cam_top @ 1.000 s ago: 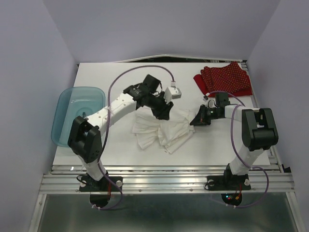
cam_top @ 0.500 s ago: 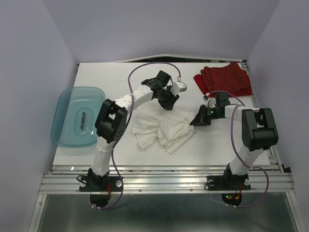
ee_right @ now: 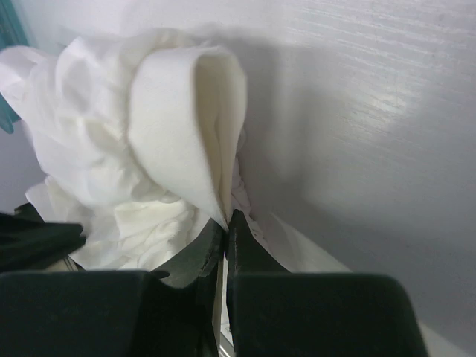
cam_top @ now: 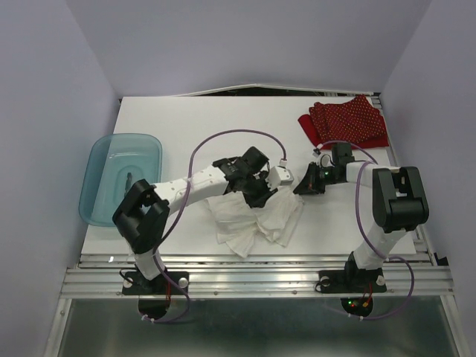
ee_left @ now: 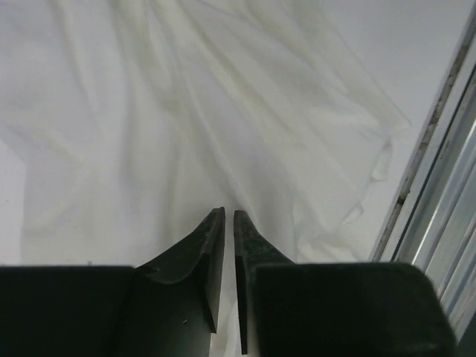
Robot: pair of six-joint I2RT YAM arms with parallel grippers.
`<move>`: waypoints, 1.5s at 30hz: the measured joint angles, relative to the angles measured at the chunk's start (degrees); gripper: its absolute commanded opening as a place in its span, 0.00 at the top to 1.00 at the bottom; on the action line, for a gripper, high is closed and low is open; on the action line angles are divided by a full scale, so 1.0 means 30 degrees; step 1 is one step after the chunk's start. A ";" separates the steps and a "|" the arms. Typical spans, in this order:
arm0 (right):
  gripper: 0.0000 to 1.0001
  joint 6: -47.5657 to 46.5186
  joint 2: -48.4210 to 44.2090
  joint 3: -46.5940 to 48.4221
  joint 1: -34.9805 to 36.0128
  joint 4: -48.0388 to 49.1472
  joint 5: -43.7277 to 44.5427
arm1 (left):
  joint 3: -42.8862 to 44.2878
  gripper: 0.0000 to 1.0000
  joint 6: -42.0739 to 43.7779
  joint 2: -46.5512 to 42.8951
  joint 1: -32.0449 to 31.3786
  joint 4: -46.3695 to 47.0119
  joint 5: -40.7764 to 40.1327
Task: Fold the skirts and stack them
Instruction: Fold the skirt
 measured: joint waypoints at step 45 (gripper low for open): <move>0.99 -0.1785 -0.0852 -0.0321 -0.0619 -0.2820 0.0087 | -0.4087 0.24 0.4240 -0.4991 0.2506 0.0401 -0.5829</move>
